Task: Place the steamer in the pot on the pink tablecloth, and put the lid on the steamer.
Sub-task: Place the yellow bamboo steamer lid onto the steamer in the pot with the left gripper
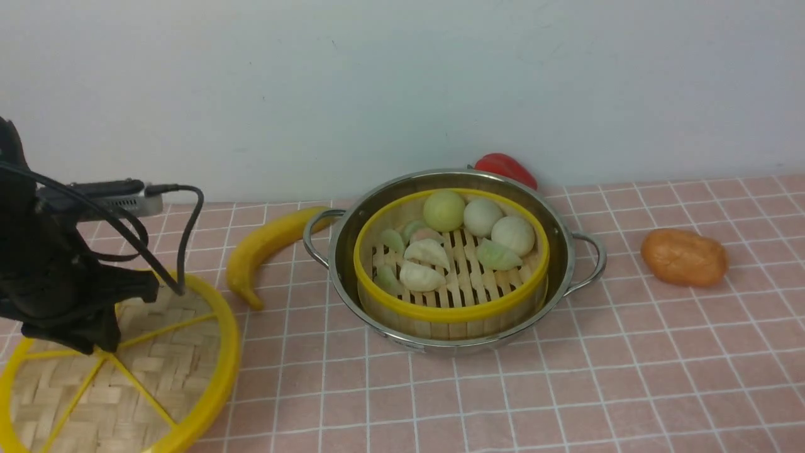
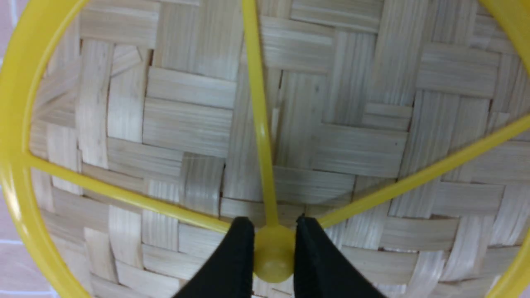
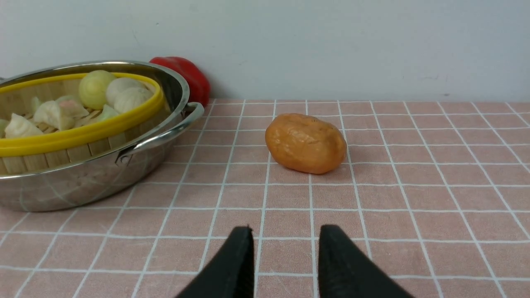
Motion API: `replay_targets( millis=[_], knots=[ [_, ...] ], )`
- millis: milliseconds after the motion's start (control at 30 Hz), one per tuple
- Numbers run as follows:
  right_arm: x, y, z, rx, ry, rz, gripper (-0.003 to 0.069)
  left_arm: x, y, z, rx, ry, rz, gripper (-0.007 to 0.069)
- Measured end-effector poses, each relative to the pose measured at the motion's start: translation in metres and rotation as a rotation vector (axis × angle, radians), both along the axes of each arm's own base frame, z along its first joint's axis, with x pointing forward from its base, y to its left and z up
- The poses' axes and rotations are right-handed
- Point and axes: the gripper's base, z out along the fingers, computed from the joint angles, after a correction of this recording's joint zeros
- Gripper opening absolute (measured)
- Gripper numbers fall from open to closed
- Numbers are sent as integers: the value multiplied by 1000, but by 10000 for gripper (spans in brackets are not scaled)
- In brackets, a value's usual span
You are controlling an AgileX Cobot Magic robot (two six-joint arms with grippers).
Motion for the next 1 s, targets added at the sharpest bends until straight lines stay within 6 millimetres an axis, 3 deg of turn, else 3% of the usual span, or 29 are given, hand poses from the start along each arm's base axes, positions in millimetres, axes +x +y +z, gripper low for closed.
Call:
replay_targets(
  millis=[333,467,600,633,700,800,867,933,1000],
  knots=[
    [0,0,0,0,0,0,243,24,-18,72,-2,-190,-177,113],
    [0,0,0,0,0,0,243,32,-51,108,-10,-317,-307,113],
    [0,0,0,0,0,0,243,39,-89,130,-19,-394,-443,113],
    [0,0,0,0,0,0,243,40,-89,130,-19,-395,-443,113],
    [0,0,0,1,-1,0,243,50,-119,133,-16,-417,-564,113],
    [0,0,0,1,-1,0,243,59,-140,130,0,-422,-661,113],
    [0,0,0,1,-1,0,243,71,-168,119,66,-411,-836,113],
    [0,0,0,1,-1,0,243,74,-175,116,87,-407,-884,113],
    [0,0,0,0,-1,0,243,80,-193,100,148,-373,-1009,113]
  ],
)
